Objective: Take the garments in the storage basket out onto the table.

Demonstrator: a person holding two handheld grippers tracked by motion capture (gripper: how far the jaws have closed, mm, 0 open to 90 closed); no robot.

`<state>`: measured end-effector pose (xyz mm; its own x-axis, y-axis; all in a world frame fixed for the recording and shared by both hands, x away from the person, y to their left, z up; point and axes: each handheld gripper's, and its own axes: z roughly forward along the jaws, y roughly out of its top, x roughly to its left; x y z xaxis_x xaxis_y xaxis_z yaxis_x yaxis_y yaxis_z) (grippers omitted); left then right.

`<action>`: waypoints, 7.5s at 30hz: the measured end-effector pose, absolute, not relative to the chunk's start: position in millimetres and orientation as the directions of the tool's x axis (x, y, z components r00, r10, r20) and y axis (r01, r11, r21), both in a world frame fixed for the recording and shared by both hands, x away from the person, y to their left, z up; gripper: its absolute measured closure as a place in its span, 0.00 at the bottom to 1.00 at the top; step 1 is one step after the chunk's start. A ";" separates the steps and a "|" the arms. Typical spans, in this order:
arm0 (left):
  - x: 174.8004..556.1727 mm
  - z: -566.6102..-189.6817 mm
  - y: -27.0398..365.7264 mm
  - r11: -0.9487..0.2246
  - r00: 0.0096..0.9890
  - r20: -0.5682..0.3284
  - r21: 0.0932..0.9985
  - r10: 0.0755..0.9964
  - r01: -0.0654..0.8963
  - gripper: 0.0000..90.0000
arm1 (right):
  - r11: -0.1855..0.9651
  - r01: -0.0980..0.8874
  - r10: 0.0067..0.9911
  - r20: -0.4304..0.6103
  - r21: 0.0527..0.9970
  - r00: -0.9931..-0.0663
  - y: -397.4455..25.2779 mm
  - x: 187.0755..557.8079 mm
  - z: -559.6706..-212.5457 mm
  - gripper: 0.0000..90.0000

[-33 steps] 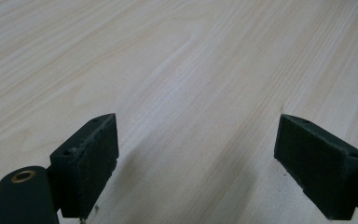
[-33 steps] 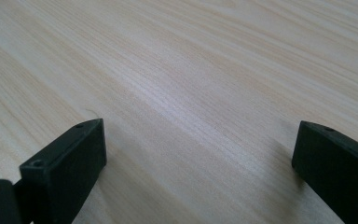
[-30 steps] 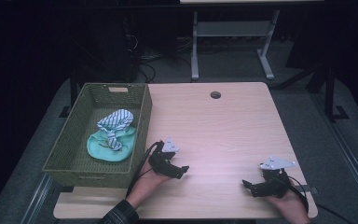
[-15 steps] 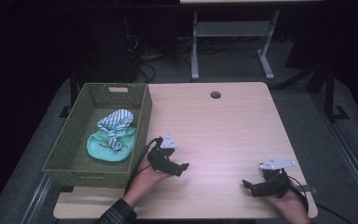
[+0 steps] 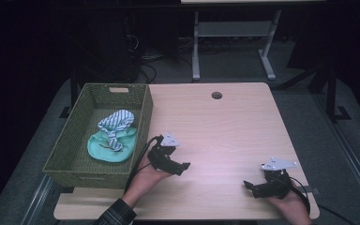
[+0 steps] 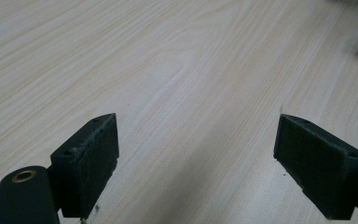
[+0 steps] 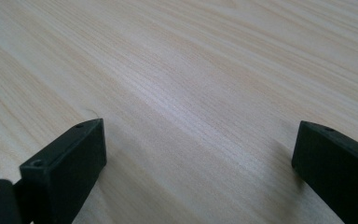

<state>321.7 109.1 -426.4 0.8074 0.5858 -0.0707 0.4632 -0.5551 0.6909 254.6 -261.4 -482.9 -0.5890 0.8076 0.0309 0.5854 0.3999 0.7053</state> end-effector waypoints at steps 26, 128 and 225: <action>326.8 -401.4 110.1 -0.558 0.825 -0.102 0.689 0.557 0.462 0.15 | 0.399 0.587 0.807 0.033 0.705 -0.589 -261.2 254.5 -482.9 0.03; 356.9 -323.5 265.2 -0.454 0.763 -0.118 0.742 0.636 0.493 0.43 | 0.404 0.581 0.801 0.033 0.707 -0.598 -260.9 254.7 -482.9 0.03; 427.9 -416.6 316.0 -0.477 0.573 -0.092 0.457 0.814 0.751 0.80 | 0.405 0.579 0.800 0.033 0.707 -0.600 -260.9 254.6 -482.9 0.03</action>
<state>427.9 316.0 -416.6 0.5734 0.8141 -0.0925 0.7507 -0.4768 0.4573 254.6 -260.9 -482.9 -0.5996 0.7996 0.0330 0.5793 0.4052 0.7072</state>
